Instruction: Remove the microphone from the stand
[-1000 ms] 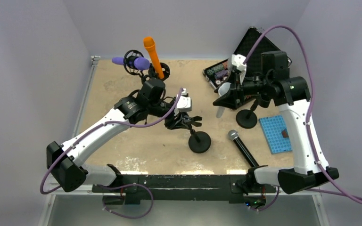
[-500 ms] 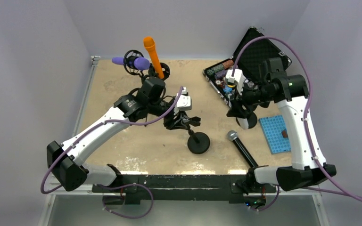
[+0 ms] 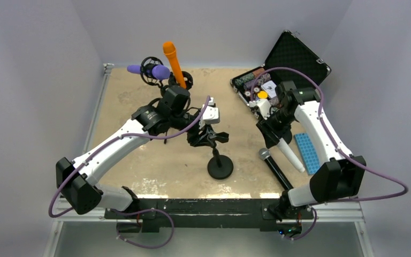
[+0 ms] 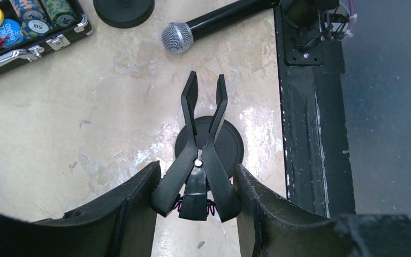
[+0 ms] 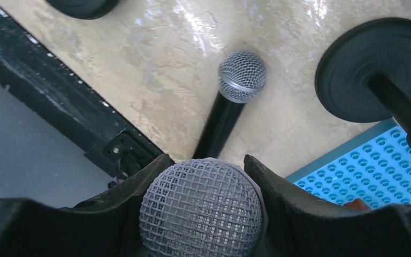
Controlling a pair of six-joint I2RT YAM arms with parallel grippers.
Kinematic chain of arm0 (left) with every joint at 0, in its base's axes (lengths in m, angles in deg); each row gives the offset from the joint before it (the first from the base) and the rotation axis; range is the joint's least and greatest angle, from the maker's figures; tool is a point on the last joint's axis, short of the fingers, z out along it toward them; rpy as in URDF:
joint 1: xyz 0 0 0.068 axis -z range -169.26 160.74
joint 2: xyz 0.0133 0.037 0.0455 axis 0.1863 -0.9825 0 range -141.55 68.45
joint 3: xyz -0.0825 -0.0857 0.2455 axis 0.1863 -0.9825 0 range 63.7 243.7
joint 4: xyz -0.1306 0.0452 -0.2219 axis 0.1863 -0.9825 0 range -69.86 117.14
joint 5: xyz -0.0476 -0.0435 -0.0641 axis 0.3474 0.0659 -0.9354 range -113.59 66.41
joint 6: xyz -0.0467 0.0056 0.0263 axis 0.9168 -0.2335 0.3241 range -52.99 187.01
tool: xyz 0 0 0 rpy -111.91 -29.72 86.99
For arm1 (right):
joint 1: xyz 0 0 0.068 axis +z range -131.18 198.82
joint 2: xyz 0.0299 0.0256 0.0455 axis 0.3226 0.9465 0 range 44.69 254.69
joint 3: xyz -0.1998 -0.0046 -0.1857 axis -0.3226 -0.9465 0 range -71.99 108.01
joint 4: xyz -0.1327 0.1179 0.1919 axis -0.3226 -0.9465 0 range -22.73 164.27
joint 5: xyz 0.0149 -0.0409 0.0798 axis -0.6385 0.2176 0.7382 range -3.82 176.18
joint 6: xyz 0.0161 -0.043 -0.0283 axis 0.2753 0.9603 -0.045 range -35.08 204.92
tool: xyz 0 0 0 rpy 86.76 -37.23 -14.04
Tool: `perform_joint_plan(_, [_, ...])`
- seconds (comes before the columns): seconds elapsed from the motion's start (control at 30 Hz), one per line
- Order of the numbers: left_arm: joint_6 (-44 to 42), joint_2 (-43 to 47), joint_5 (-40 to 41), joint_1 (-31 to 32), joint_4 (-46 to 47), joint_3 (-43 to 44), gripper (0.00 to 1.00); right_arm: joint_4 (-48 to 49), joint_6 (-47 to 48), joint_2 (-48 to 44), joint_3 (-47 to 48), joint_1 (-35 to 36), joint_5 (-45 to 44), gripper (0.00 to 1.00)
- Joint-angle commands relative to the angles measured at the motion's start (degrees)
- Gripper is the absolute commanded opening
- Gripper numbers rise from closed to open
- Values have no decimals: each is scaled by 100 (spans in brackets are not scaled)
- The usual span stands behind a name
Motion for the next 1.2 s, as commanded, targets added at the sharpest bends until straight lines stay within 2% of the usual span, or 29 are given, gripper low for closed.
perform_joint_plan(0.0, [-66, 56, -68, 20, 45, 263, 4, 931, -544, 58, -397, -2, -575, 0])
perform_joint_plan(0.2, [-285, 74, -26, 27, -70, 283, 7, 1760, -1127, 653, -832, -2, -1368, 0])
perform_joint_plan(0.57, [-326, 145, 36, 27, -148, 246, 8, 2398, -1458, 1498, -1010, -11, -1663, 0])
perform_joint_plan(0.8, [-290, 149, 14, 28, -107, 212, 9, 2432, -1598, 1888, -1144, -28, -1857, 9])
perform_joint_plan(0.97, [-243, 155, 15, 29, -65, 182, 9, 2430, -1657, 1959, -1062, -29, -1911, 30])
perform_joint_plan(1.03, [-231, 160, 15, 27, -53, 173, 9, 2428, -1665, 1973, -1041, -29, -1947, 47])
perform_joint_plan(1.1, [-229, 154, 15, 27, -38, 170, 9, 2409, -1691, 1982, -1012, -29, -1947, 75])
perform_joint_plan(1.17, [-228, 150, 15, 27, -30, 165, 10, 2344, -1743, 1989, -936, -29, -1898, 83])
